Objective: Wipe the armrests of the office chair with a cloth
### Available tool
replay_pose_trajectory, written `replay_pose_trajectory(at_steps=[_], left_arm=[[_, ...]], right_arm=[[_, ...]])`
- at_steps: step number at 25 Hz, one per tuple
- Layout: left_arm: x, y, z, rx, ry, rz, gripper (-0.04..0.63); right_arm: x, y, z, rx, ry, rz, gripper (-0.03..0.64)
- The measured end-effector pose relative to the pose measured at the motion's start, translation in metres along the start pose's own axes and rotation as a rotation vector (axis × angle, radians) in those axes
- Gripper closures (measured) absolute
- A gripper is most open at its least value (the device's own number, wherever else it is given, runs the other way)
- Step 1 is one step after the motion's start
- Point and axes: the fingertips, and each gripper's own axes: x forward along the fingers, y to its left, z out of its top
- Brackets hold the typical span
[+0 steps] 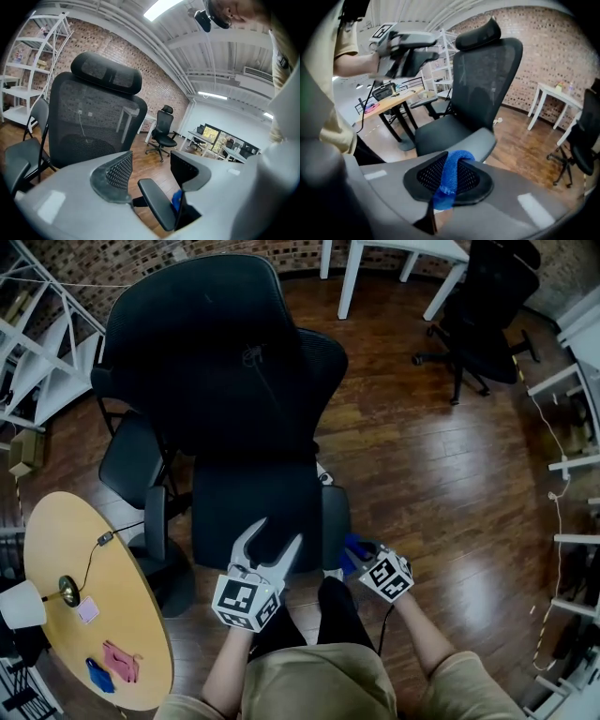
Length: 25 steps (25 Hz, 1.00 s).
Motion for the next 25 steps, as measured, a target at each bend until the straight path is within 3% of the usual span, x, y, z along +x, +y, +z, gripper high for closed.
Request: replay_pose_trajectory(at_steps=[2,5,9,13,18,21,25], left_arm=[[-0.007,0.006,0.003,-0.010,-0.013,0.012,0.353],[-0.016,0.019,0.006,-0.039,-0.035,0.044,0.354],[-0.032,0.038,0.007,-0.050,-0.062,0.083,0.354],[-0.059,0.062,0.001,-0.081,-0.095,0.139,0.354],[-0.071,0.075,-0.002,-0.094,-0.101,0.147,0.356],[-0.073,0.075,-0.004,-0.105,-0.099,0.145,0.356],[-0.068,0.065,-0.004,-0.103,-0.094,0.127,0.356]], right_arm=[[-0.003,-0.049,0.044,-0.048,-0.032,-0.074,0.586],[0.025,-0.100,0.099,-0.207,0.035,-0.123,0.586],[0.097,-0.114,0.119,-0.409,0.214,-0.033,0.584],[0.146,-0.089,0.069,-0.508,0.473,0.115,0.583],[0.134,-0.046,0.052,-0.520,0.499,0.207,0.583],[0.121,0.001,0.034,-0.541,0.525,0.325,0.583],[0.105,0.069,-0.006,-0.484,0.538,0.475,0.583]])
